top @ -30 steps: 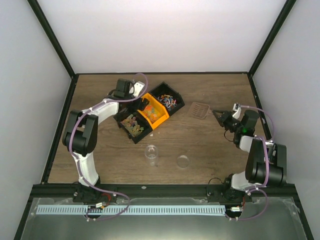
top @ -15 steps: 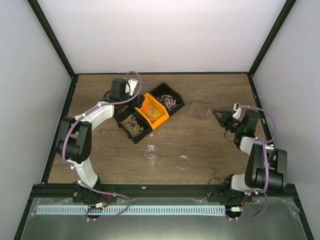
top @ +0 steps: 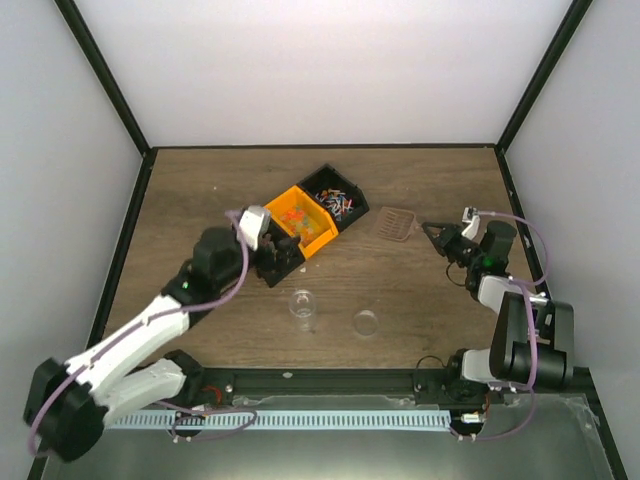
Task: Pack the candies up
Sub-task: Move the packing bottle to the center of the board.
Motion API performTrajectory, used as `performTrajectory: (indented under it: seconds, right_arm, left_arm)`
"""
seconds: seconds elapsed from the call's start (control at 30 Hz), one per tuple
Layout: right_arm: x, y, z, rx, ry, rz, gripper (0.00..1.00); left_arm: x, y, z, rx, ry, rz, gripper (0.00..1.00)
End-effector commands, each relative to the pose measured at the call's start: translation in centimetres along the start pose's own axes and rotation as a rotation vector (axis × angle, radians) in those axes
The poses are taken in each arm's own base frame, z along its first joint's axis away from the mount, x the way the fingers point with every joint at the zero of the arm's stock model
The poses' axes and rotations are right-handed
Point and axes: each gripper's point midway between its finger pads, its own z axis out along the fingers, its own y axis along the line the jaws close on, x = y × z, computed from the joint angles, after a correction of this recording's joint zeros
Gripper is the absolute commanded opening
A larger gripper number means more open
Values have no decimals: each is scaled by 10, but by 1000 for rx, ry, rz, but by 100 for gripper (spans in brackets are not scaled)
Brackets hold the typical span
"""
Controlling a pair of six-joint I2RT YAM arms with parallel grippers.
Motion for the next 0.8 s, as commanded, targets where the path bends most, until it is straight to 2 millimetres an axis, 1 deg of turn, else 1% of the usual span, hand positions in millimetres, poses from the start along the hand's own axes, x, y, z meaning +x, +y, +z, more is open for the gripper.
performTrajectory:
  seconds: [0.0,0.07,0.13,0.2,0.3,0.33,0.37,0.47,0.5,0.53,0.57,0.6,0.67,0.7,0.73,0.77]
  right_arm:
    - [9,5,2,-25,23,-38,1]
    - [11,2,4,-23,31,-40,1]
    - [13,0,6,-29,48,-37,1]
    - [17,-1,8,-35,63,-31,1]
    - [22,-6,10,-24,71,-32,1]
    - [25,-8,11,-20,76,-30,1]
    - [27,-9,12,-17,81,-28,1]
    - [31,-13,14,-16,93,-18,1]
    - [31,-13,15,-17,94,-18,1]
    - [32,-13,14,-16,97,-16,1]
    - [33,-13,14,-14,98,-17,1]
    - [32,-13,14,-12,97,-21,1]
    - [33,-14,13,-4,95,-23,1]
    - [32,-13,12,-1,93,-26,1]
    - [33,-14,12,2,93,-28,1]
    - [33,-14,12,5,93,-28,1]
  left_arm:
    - [14,-18,-35,41,-165,-26,100]
    - [38,-19,-42,30,-145,-24,100]
    - [50,-25,-54,49,-170,-26,100]
    - [55,-32,-66,90,-218,-35,100]
    - [61,-46,-77,161,-240,-34,100]
    - [65,-50,-79,179,-234,-32,99]
    - [69,-52,-80,188,-220,-32,96]
    - [80,-60,-78,216,-184,-34,80]
    - [80,-65,-79,237,-189,-42,71]
    - [80,-70,-80,265,-199,-49,59]
    - [84,-74,-80,288,-200,-58,44]
    - [87,-78,-81,306,-197,-64,34]
    - [92,-84,-80,327,-175,-72,22]
    - [108,-83,-77,326,-138,-75,20]
    - [116,-83,-77,332,-118,-85,16]
    - [121,-84,-78,342,-114,-101,14]
